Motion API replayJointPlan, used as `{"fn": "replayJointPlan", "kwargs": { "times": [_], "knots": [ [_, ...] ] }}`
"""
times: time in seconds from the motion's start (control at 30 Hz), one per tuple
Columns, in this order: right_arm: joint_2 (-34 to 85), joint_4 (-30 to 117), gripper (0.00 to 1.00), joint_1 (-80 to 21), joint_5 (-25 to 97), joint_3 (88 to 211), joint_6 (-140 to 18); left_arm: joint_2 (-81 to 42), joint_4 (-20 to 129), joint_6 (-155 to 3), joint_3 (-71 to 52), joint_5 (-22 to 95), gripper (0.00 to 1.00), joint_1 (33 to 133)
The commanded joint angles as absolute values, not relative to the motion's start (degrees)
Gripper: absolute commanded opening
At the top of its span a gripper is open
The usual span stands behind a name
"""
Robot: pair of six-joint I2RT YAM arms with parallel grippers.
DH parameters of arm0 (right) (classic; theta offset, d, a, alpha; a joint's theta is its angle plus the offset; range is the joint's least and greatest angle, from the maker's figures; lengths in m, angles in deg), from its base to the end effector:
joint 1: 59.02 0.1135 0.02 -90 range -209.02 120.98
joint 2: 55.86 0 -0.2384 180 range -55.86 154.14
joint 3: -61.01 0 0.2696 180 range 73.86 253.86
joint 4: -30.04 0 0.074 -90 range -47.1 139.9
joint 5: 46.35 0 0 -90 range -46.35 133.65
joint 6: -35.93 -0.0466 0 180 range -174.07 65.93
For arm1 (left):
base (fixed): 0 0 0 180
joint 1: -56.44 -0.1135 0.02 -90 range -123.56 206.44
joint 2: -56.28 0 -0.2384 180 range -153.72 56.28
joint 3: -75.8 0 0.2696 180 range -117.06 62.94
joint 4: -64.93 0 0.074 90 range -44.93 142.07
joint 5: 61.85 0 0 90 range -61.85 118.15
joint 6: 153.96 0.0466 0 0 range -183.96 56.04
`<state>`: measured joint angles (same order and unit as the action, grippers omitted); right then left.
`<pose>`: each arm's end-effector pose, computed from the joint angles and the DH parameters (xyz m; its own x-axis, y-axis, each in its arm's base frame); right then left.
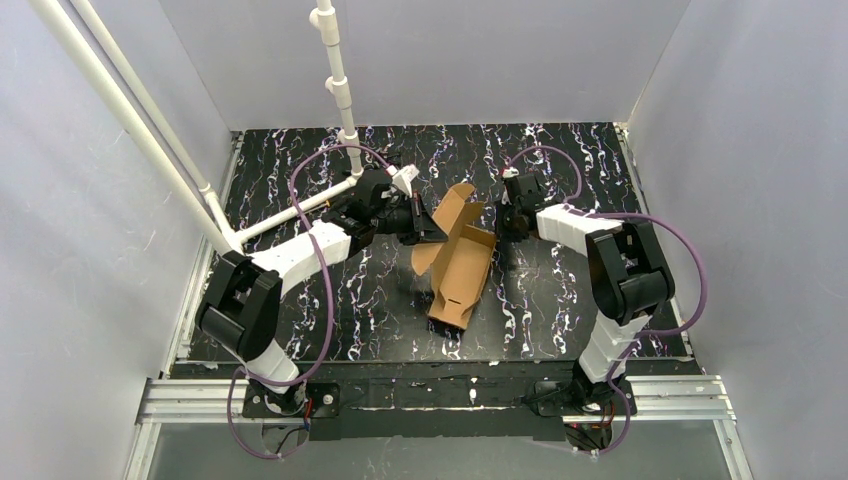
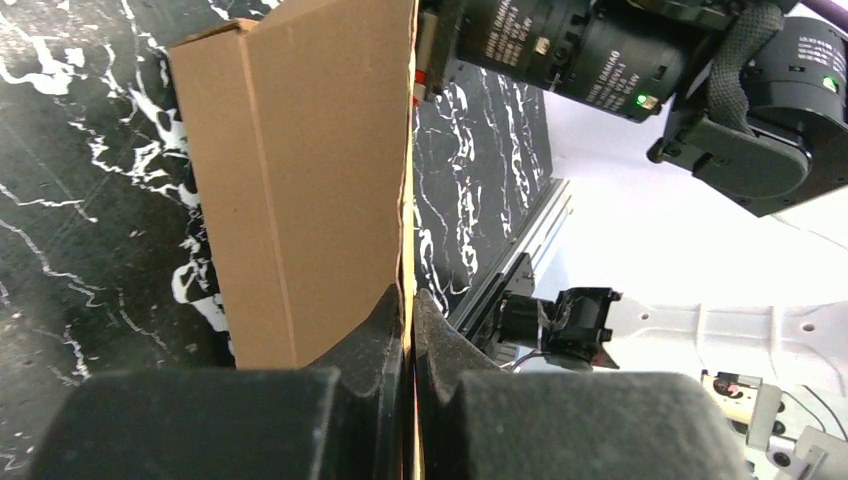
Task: Fold the paper box
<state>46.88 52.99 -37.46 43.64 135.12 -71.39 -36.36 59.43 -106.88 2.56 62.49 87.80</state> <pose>0.3573 0.1412 0.1224 -0.8051 0.0020 -0.5932 -0.1340 0.9735 0.1851 0.3170 -0.2240 0.2147 -0.8534 -0.1384 -0.5025 0.3898 0.4705 -0.7916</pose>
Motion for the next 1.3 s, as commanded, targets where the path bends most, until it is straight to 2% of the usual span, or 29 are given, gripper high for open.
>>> {"fn": "replayJointPlan", "kwargs": {
  "times": [0.0, 0.13, 0.37, 0.5, 0.77, 1.13, 1.27],
  "knots": [
    [49.85, 51.12, 0.01, -37.23, 47.98, 140.87, -75.59, -36.08, 63.19, -111.21, 3.21, 62.39, 0.0, 89.95],
    [51.02, 51.51, 0.01, -38.13, 47.29, 141.05, -75.52, -35.93, 63.59, -111.55, 4.43, 59.67, 0.0, 90.02],
    [45.21, 50.48, 0.01, -48.68, 37.67, 136.73, -72.07, -36.62, 63.02, -109.68, 6.09, 55.83, 0.0, 86.79],
    [43.72, 51.95, 0.01, -51.34, 33.97, 135.22, -70.54, -37.77, 62.27, -108.82, 5.42, 56.69, 0.0, 85.06],
    [45.18, 50.99, 0.01, -50.45, 31.66, 133.61, -71.8, -38.33, 61.3, -108.09, 3.49, 58.51, 0.0, 84.74],
    [50.06, 48.47, 0.01, -40.21, 30.95, 138.27, -72.0, -41.56, 61.26, -107.4, 0.07, 66.42, 0.0, 85.81],
    [49.61, 51.33, 0.01, -41.29, 36.59, 139.39, -68.24, -41.93, 60.13, -105.61, -0.53, 66.03, 0.0, 85.81]
  ]
}}
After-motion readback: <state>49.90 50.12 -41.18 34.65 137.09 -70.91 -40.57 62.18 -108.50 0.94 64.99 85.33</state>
